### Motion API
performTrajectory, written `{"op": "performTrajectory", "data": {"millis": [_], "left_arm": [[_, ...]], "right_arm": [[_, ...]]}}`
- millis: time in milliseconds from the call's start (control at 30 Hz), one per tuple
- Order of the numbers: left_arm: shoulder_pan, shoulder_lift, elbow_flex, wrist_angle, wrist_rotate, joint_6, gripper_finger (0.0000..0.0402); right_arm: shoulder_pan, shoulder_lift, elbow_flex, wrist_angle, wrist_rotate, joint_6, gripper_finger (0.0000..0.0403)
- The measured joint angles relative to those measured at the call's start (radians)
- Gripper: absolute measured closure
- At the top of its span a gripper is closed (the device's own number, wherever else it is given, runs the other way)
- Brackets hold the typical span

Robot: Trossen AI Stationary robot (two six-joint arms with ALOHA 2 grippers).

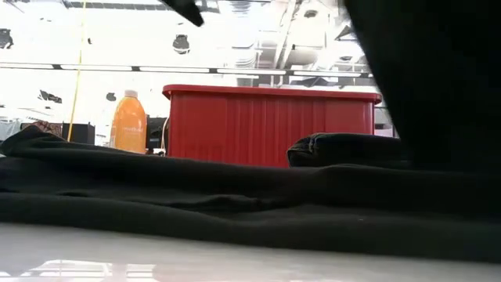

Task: Fold Laundry from Bin
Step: Fold the black shirt

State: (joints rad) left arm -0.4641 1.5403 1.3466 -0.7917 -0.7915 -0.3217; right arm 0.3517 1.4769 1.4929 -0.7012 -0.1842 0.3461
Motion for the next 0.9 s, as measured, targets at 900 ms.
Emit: {"op": "performTrajectory", "data": {"millis": [900], "left_arm": [[-0.04, -0.672, -0.511, -0.003, -0.229, -0.086, 0.0401]], "right_arm": [[-0.31, 0.721, 0.422, 0.402, -0.294, 0.031, 0.034]]}}
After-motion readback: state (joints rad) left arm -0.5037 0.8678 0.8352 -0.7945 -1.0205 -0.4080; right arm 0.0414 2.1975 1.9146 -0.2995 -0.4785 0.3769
